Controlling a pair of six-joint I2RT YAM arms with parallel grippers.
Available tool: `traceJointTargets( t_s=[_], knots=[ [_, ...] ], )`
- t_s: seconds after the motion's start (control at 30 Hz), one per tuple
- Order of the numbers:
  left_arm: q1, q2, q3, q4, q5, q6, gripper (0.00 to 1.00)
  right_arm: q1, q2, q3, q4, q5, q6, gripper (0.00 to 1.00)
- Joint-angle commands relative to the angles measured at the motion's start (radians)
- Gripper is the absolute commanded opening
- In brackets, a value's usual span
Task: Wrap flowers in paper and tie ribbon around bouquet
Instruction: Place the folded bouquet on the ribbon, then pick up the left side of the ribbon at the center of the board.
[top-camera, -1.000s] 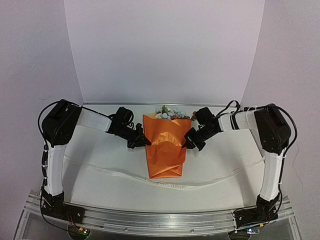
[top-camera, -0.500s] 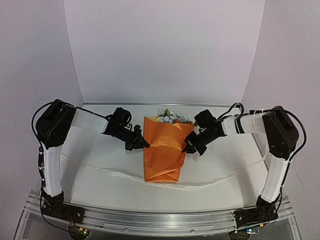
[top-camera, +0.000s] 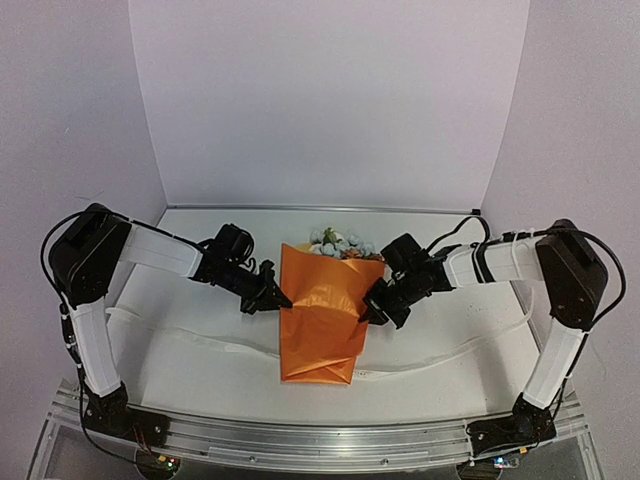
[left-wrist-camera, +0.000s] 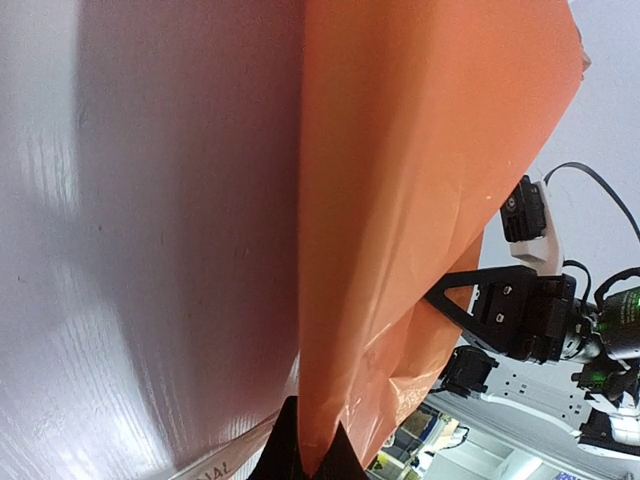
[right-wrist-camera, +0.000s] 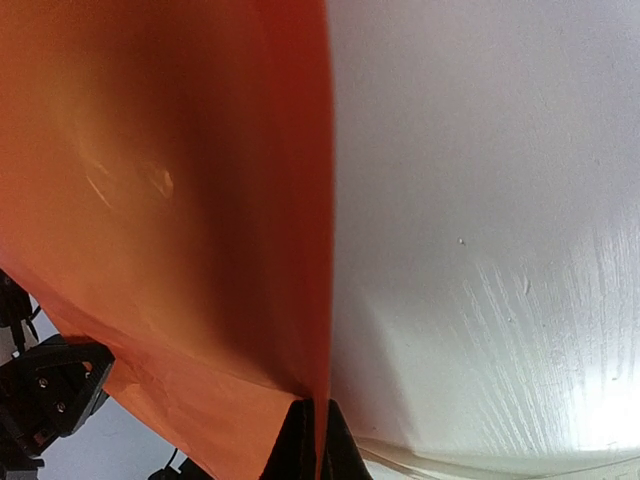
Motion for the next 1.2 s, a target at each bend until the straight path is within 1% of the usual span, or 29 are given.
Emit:
traceJointTargets(
  t_s=[0.0,0.13,0.2,0.23,0.3,0.37,0.5,0.67,0.77,0.87,0.93,1.0,1.1,1.17],
  knots=[
    [-0.008,-0.094,-0.068,0.048,-0.04,-0.028,0.03,0.031,-0.061,-0.062,0.014,0.088,0.027,0.0],
    [-0.014,-0.113,-0.117,0.062,-0.059,-0.039,0.04,0.047,-0.068,-0.089,0.027,0.106,0.029,0.0],
    [-0.014,-0.113,-0.131,0.063,-0.069,-0.043,0.06,0.053,-0.067,-0.092,0.03,0.108,0.027,0.0],
    [-0.014,-0.113,-0.133,0.067,-0.076,-0.043,0.1,0.054,-0.069,-0.096,0.03,0.113,0.025,0.05],
    [-0.014,-0.118,-0.131,0.084,-0.089,-0.044,0.2,0.054,-0.084,-0.107,0.03,0.126,0.018,0.21],
    [-0.014,-0.133,-0.12,0.061,-0.125,-0.038,0.29,0.054,-0.107,-0.118,0.025,0.148,0.003,0.36],
    [-0.012,-0.2,-0.08,-0.049,-0.227,-0.008,0.49,0.054,-0.157,-0.081,-0.072,0.18,-0.073,0.58],
    [0.021,-0.321,-0.081,-0.215,-0.412,-0.019,0.6,0.052,-0.265,-0.068,-0.231,0.288,-0.184,0.8],
    [0.061,-0.423,-0.134,-0.316,-0.522,-0.074,0.65,0.048,-0.333,-0.074,-0.325,0.355,-0.249,0.9],
    [0.097,-0.53,-0.206,-0.409,-0.65,-0.144,0.66,0.047,-0.393,-0.108,-0.361,0.411,-0.281,0.94],
    [0.131,-0.593,-0.251,-0.466,-0.732,-0.189,0.67,0.047,-0.441,-0.14,-0.37,0.435,-0.283,0.95],
    [0.167,-0.642,-0.29,-0.521,-0.822,-0.224,0.68,0.047,-0.483,-0.177,-0.377,0.493,-0.276,0.96],
    [0.222,-0.696,-0.343,-0.575,-0.883,-0.242,0.69,0.047,-0.545,-0.231,-0.378,0.545,-0.253,0.96],
    [0.258,-0.705,-0.373,-0.588,-0.913,-0.249,0.68,0.047,-0.574,-0.267,-0.378,0.582,-0.252,0.96]
  ],
)
